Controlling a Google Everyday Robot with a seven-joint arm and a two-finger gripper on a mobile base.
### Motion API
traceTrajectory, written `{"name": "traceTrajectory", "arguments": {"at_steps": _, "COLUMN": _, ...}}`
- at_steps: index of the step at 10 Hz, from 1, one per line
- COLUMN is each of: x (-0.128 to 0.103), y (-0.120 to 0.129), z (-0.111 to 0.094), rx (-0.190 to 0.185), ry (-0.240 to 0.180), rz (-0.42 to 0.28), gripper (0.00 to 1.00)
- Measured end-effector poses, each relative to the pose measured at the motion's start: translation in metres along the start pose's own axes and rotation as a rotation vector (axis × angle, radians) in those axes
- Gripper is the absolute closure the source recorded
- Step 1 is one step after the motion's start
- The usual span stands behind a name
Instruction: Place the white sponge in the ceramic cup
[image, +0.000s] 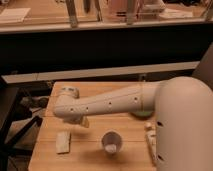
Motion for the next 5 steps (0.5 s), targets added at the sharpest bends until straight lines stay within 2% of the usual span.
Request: {"name": "traceTrajectory", "arguments": {"at_steps": 5, "x": -0.018, "y": -0.016, "z": 0.008, "rx": 0.035, "ry": -0.086, "rz": -0.05, "gripper": 0.2}}
